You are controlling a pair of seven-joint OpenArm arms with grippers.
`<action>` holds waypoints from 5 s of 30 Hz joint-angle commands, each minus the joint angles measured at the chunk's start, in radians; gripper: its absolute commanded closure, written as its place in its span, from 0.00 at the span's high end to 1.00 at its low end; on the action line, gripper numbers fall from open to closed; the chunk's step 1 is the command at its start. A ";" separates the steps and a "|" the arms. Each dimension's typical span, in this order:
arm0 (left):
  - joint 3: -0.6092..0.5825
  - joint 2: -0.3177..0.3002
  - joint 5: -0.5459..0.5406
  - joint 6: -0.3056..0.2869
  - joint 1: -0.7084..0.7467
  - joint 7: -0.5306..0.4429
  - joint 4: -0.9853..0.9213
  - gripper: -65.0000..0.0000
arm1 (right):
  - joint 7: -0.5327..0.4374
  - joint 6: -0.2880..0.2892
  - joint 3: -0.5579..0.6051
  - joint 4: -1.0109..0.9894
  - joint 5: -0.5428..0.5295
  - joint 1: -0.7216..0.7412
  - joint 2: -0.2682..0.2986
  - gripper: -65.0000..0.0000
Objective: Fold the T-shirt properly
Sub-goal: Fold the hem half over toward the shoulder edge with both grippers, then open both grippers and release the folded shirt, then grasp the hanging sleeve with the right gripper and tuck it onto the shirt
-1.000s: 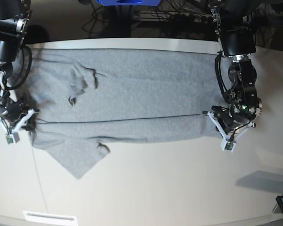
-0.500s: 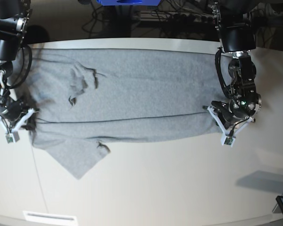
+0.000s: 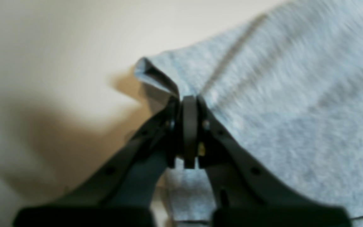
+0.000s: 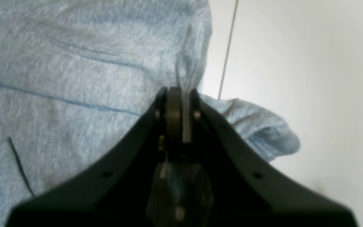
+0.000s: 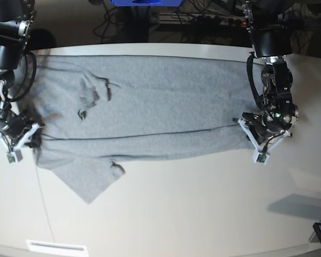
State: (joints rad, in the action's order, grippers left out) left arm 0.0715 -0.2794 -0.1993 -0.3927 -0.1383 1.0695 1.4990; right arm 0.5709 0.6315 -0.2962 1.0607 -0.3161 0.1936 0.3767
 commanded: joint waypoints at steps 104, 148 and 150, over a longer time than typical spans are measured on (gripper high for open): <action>0.215 -0.096 -0.004 0.007 0.010 -0.019 0.122 0.46 | -0.312 -0.129 0.372 -0.733 0.005 0.590 -0.144 0.75; 0.210 -0.091 -0.002 0.007 -0.030 -0.021 0.050 0.47 | 0.061 -0.229 0.394 -0.113 -0.001 0.329 -0.092 0.00; 0.207 -0.091 -0.002 0.007 -0.030 -0.021 0.050 0.47 | 0.088 -0.229 0.358 -0.058 -0.001 0.301 -0.092 0.00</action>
State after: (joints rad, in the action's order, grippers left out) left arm 0.2764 -0.3546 -0.1993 -0.3931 -0.1482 1.0622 1.5307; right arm 0.6815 0.4023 0.0704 0.9844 -0.3080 0.4591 0.2695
